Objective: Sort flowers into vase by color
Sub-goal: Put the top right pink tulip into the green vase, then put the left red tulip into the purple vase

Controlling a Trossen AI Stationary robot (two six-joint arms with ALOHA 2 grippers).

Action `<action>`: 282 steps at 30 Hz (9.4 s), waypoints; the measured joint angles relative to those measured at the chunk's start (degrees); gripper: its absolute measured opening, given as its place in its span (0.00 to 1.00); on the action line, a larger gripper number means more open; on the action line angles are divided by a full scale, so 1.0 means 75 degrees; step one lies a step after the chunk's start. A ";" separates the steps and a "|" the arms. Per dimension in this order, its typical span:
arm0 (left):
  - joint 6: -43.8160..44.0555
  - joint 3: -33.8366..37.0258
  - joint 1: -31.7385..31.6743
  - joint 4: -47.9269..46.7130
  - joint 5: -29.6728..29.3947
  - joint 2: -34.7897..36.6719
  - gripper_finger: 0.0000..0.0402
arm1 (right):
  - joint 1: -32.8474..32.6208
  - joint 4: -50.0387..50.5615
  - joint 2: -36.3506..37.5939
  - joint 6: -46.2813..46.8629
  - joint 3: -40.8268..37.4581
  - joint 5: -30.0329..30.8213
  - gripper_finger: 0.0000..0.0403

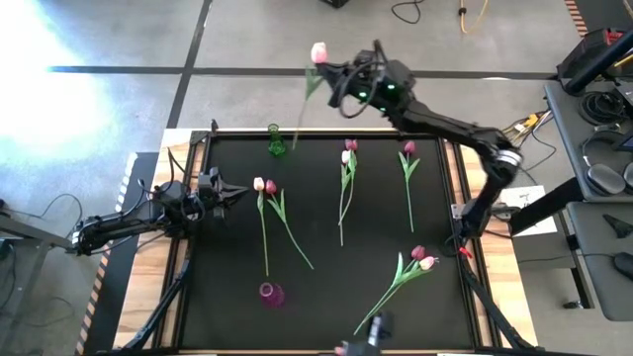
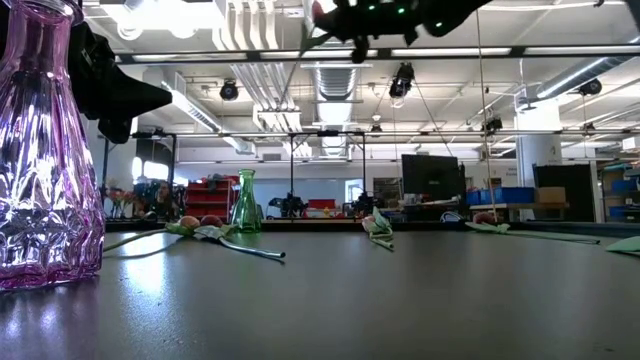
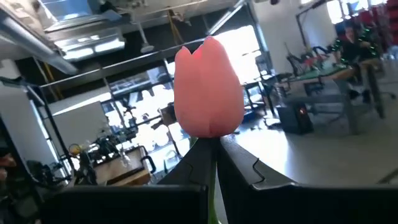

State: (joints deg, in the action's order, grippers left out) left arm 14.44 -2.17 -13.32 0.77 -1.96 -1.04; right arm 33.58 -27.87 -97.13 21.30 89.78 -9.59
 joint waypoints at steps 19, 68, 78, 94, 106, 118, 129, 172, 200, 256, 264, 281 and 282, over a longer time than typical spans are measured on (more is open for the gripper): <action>0.0000 0.0000 -0.0001 0.0000 0.0002 0.0000 0.00 | -0.0093 0.1837 -0.3774 -0.2394 0.5307 -0.0335 0.03; 0.0001 0.0001 0.0000 0.0001 0.0001 0.0000 0.00 | -0.0579 0.5643 -0.4379 -0.2784 0.5984 0.0022 0.28; 0.0000 0.0000 0.0000 0.0003 0.0002 0.0000 0.00 | -0.0678 0.6646 -0.4123 -0.2845 0.6020 0.0076 0.42; -0.1312 0.0003 -0.0001 0.1502 -0.0454 -0.0015 0.00 | -0.0728 1.2011 -0.3028 -0.3842 0.5694 -0.0180 0.04; 0.1212 0.0001 -0.0007 0.2881 -0.2107 -0.0297 0.00 | -0.0865 0.7468 -0.0904 -0.2423 0.0521 -0.0731 0.02; 0.4898 -0.1753 0.0074 -0.0980 -0.1539 -0.2897 0.00 | -0.0729 0.7075 0.2426 -0.1946 -0.2756 0.0137 0.02; 0.8230 -0.4899 0.0504 -0.3370 -0.1005 -0.7476 0.00 | -0.0089 0.7372 0.4691 -0.1849 -0.4067 0.0067 0.02; 1.0662 -0.7201 -0.0043 -0.4627 -0.0012 -1.2962 0.44 | 0.0464 0.8710 0.5585 -0.4250 -0.4317 -0.0995 0.02; 0.9133 -0.7013 0.0369 -0.4574 -0.1163 -1.2287 0.01 | 0.0464 0.8701 0.5591 -0.4065 -0.4314 -0.0985 0.02; 0.5534 -1.0342 0.9318 -0.5016 -1.1501 -1.1500 0.00 | 0.0458 0.8232 0.6028 -0.2172 -0.2265 0.0298 0.02; 0.5161 -1.0579 0.9594 -0.5143 -1.1733 -1.1468 0.00 | 0.0456 0.8276 0.6025 -0.2113 -0.2265 0.0289 0.02; 0.6926 -0.9410 0.9655 -0.5601 -1.1741 -1.1465 0.00 | 0.0458 0.8276 0.6025 -0.2017 -0.2262 0.0285 0.02; 0.7027 -0.9338 0.9655 -0.5582 -1.1735 -1.1465 0.00 | 0.0455 0.8277 0.6025 -0.2017 -0.2262 0.0281 0.02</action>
State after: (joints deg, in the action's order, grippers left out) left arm 67.14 -72.21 59.09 -41.10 -89.97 -87.02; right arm 36.99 34.21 -51.94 6.17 72.82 -7.48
